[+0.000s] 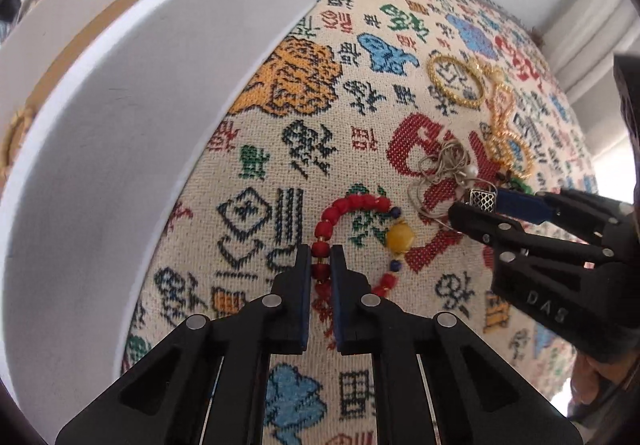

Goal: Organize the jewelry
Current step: 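Carry the red bracelet and silver pendant over the white box with both tools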

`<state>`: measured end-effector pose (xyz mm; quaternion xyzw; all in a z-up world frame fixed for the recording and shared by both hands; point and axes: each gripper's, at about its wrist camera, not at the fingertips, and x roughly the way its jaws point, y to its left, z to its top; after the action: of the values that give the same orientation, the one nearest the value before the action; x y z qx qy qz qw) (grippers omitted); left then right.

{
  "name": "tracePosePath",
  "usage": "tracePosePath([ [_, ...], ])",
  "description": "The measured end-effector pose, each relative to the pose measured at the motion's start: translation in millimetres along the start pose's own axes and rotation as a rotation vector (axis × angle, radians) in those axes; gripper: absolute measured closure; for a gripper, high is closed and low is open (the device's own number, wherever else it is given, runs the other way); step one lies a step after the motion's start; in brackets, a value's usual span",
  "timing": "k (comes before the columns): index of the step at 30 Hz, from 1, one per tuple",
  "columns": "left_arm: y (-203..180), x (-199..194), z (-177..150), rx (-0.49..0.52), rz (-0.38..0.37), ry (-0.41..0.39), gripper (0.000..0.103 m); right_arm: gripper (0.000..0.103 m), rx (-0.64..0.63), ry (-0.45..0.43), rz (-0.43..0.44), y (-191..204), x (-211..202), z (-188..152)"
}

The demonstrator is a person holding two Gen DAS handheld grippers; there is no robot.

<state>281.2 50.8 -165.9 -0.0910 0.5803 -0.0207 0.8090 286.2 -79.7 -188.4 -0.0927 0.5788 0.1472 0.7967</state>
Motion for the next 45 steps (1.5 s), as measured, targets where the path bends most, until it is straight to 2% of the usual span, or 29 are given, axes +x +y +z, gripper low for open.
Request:
tracePosePath([
  [6, 12, -31, 8, -0.084, -0.157, -0.002, 0.096, 0.067, 0.018, -0.054, 0.078, -18, -41, 3],
  [13, 20, -75, 7, -0.129, -0.238, -0.034, 0.096, 0.067, 0.019, -0.118, 0.142, -28, -92, 6],
  [22, 32, -142, 4, -0.138, -0.265, -0.053, 0.096, 0.067, -0.053, -0.172, 0.196, -13, -144, 18],
  [34, 88, -237, 2, -0.186, -0.259, -0.145, 0.096, 0.067, -0.208, -0.294, 0.319, 55, -223, 59],
  [39, 122, -254, 2, -0.234, -0.218, -0.196, 0.096, 0.067, -0.257, -0.311, 0.383, 89, -238, 78],
  [45, 157, -249, 0, -0.278, -0.166, -0.200, 0.096, 0.067, -0.321, -0.293, 0.412, 132, -230, 97],
])
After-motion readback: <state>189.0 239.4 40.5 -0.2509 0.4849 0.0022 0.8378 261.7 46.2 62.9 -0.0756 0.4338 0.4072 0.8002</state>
